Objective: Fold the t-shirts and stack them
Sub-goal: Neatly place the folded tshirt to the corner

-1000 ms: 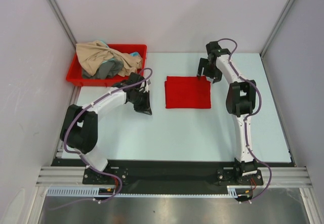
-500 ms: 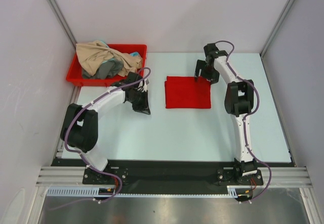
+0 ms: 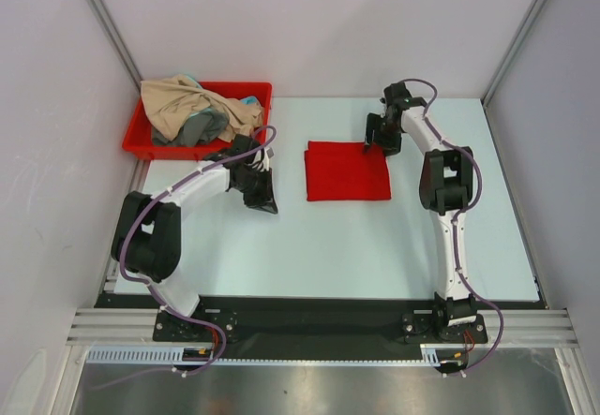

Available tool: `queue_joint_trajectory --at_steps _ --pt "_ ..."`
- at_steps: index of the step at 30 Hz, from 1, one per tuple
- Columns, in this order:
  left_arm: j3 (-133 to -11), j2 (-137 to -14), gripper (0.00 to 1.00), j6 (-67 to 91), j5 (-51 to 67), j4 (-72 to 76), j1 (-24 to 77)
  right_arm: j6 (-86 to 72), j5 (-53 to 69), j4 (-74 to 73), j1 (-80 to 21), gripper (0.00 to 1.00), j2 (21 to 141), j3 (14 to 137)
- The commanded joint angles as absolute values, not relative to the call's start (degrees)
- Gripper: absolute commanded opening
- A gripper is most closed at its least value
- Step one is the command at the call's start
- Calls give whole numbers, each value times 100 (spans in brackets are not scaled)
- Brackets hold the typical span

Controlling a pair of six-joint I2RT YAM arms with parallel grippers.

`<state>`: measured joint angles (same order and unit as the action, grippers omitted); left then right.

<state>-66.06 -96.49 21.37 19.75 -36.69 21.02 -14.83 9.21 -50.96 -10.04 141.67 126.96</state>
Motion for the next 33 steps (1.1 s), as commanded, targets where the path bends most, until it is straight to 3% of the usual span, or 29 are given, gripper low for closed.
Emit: queue_joint_trajectory --at_steps 1,2,3,5,6,8,11,16,24,33 --pt "-6565 -9545 9 2065 2127 -3559 2048 -1248 1634 -4790 -958 66 14273 12683" --pt "-6557 -9536 9 2083 2144 -3560 2048 -1274 1678 -4790 -949 61 14273 12683" --pt "-6548 -9545 9 2092 2153 -3551 2048 -1283 1774 -4703 -932 49 14239 12587" --pt "-6487 -9536 8 2118 2188 -3507 2039 -1370 1854 -4527 -905 44 14055 12429" --pt "-6460 -9545 9 2144 2232 -3498 2039 -1406 1924 -4413 -888 33 13993 12358" --pt "-6416 -9554 9 2171 2276 -3454 2030 -1485 2030 -4351 -835 24 13905 12235" --pt "-6398 -9571 8 2197 2338 -3428 2013 -1529 2276 -4333 -703 0 13878 12269" --pt "-6364 -9571 8 2197 2364 -3419 1995 -1425 2391 -4482 -493 0 13685 12375" --pt "-6197 -9615 8 2250 2549 -3287 1986 -625 1565 -5370 -431 0 13755 13288" --pt "-5520 -8992 7 2408 2286 -3208 2057 -9 1548 -5019 334 0 14300 14361"
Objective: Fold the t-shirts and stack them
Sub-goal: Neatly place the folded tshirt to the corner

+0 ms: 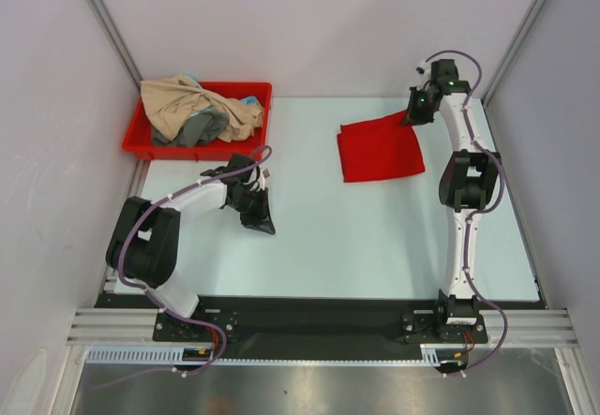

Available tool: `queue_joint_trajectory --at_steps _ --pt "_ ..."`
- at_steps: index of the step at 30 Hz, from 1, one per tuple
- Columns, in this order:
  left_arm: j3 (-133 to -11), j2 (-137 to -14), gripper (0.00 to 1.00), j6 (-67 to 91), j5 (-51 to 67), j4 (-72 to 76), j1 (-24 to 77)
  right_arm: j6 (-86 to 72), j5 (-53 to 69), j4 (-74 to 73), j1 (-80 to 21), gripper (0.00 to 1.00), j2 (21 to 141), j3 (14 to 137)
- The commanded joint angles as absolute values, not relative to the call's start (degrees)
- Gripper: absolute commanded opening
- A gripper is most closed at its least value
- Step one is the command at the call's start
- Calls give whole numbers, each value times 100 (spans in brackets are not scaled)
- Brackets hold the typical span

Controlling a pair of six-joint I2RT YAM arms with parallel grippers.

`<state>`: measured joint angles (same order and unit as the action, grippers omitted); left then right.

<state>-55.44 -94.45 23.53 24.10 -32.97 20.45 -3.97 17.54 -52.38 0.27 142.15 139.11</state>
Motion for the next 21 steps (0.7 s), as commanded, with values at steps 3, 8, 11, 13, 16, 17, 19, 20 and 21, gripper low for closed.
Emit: queue_joint_trajectory --at_steps 3,8,11,13,16,17,19,20,21 --pt "-5520 -8956 7 2496 2084 -3252 2065 456 1407 -4774 517 0 14317 14510" --pt "-5739 -9201 7 2286 1837 -3506 2153 869 1196 -4606 852 0 14353 14687" --pt "-5836 -9403 6 2154 1758 -3638 2153 1238 889 -4176 914 0 14308 14537" --pt "-5888 -9527 6 2101 1714 -3709 2145 1484 783 -4009 949 0 14440 14651" --pt "-5959 -9808 5 2004 1723 -3788 2153 1573 668 -3762 1037 0 14650 15002" --pt "-5985 -9887 5 1987 1705 -3797 2153 1538 685 -3596 1133 0 14669 15038" --pt "-6081 -10045 5 1986 1731 -3832 2145 1512 764 -3411 1221 0 14669 14994" --pt "-6117 -10089 5 1986 1723 -3841 2145 1503 791 -3306 1291 0 14686 15003" --pt "-6143 -10177 5 1995 1714 -3858 2153 1512 817 -3252 1318 0 14704 15020"
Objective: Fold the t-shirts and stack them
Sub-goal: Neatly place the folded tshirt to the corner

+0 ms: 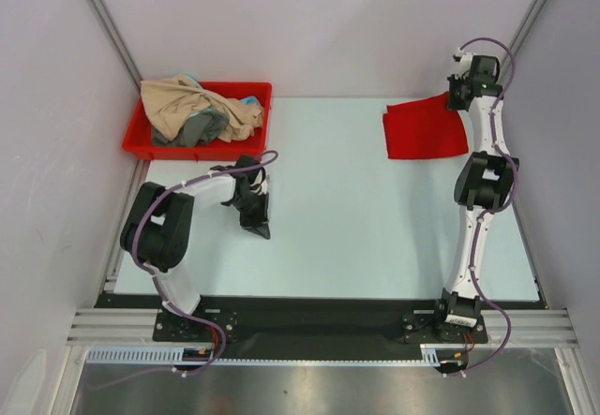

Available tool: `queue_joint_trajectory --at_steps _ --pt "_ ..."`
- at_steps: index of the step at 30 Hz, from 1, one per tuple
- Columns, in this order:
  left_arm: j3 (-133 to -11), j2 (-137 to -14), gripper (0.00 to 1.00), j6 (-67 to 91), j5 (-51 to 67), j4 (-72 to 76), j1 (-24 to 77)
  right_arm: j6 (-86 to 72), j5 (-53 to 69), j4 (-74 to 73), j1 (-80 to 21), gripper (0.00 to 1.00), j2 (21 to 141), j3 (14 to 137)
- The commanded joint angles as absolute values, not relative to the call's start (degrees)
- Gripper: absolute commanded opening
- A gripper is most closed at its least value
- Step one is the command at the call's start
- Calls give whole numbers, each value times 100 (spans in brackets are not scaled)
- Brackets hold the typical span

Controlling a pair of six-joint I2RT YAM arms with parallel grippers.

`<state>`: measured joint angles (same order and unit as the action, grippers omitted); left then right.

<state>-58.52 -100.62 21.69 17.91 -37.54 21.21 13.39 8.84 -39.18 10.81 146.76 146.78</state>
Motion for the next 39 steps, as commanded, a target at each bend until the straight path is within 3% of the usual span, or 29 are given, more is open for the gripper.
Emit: queue_joint_trajectory --at_steps 1,33,34,36,37,39 --pt "-6213 -10213 5 1995 1714 -3885 2162 1520 826 -3200 1344 0 14730 15003" --pt "-7207 -11013 4 1925 1371 -4553 2364 1802 1143 -1609 1828 0 15565 15064" --pt "-7207 -11030 4 1916 1371 -4561 2364 1784 1029 -1495 1828 2 15583 15064" --pt "-7225 -11030 4 1925 1362 -4579 2364 1749 888 -1372 1828 23 15653 15073" --pt "-7225 -11030 4 1925 1354 -4570 2364 1653 635 -1223 1828 41 15662 15082" --pt "-7216 -11013 4 1934 1345 -4588 2364 1504 388 -1099 1846 52 15680 15073"
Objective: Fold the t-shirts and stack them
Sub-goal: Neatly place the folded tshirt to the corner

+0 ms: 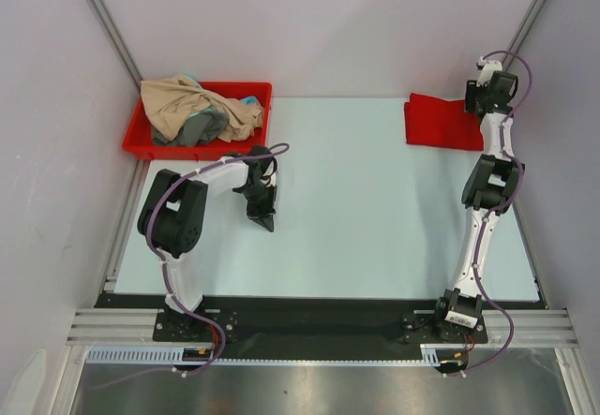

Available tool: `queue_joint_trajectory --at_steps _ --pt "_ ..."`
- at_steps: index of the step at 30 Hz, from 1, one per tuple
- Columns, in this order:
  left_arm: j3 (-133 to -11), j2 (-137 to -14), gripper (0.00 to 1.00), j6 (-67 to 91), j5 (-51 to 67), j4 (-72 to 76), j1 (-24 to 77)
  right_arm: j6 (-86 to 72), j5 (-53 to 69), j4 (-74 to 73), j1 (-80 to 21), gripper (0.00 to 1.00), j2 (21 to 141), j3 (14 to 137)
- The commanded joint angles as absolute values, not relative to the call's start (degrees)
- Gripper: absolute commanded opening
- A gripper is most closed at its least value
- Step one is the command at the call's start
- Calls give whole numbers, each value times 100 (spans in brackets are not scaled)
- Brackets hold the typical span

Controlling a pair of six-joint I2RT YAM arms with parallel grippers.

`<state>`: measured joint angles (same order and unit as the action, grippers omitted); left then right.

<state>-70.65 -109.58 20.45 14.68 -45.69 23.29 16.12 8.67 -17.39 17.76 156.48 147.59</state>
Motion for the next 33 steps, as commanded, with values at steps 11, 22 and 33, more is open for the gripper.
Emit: queue_joint_trajectory --at_steps 11,22,33 --pt "-7005 -10670 4 2294 1503 -4228 2364 169 -625 -1379 1802 48 14845 14573" --pt "-6461 -10012 4 2478 1407 -4034 2356 -923 -167 -1275 1819 4 15108 14027" --pt "-5950 -9422 4 2487 1309 -4104 2338 -1292 -123 -1036 1986 5 15714 14193"
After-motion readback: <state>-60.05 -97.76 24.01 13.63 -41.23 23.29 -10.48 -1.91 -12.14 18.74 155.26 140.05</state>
